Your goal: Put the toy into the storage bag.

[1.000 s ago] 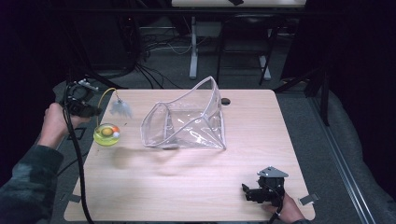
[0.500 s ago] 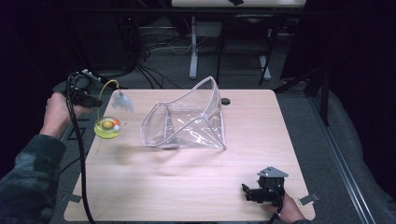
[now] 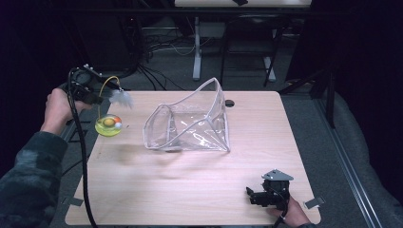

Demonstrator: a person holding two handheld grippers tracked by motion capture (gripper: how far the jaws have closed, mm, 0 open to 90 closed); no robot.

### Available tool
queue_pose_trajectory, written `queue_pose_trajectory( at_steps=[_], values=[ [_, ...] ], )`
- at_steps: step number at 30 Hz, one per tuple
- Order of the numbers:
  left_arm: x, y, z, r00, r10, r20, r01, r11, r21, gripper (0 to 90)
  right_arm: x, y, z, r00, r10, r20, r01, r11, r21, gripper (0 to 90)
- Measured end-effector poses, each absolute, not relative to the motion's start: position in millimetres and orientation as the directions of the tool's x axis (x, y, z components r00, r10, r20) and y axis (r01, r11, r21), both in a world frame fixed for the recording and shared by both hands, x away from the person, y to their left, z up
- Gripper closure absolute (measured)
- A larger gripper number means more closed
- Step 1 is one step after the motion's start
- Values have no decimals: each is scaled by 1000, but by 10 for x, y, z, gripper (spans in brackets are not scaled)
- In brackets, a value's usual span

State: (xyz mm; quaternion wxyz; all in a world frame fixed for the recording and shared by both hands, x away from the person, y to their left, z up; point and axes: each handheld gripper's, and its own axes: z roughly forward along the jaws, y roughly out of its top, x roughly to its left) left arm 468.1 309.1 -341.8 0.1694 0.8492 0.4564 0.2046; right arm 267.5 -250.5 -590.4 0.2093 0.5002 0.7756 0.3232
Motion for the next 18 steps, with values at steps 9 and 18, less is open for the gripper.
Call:
queue_pose_trajectory(
  at_steps=[9,18],
  values=[
    [4723,3051,-3312,496,842,210,699,-531,479,884,2675,-2505,-5904,-412,911,-1,641,290,710,0],
    [4753,3007,-3140,499,838,221,686,-537,491,884,2677,-2507,-5904,-413,911,-1,641,292,710,0]
  ],
)
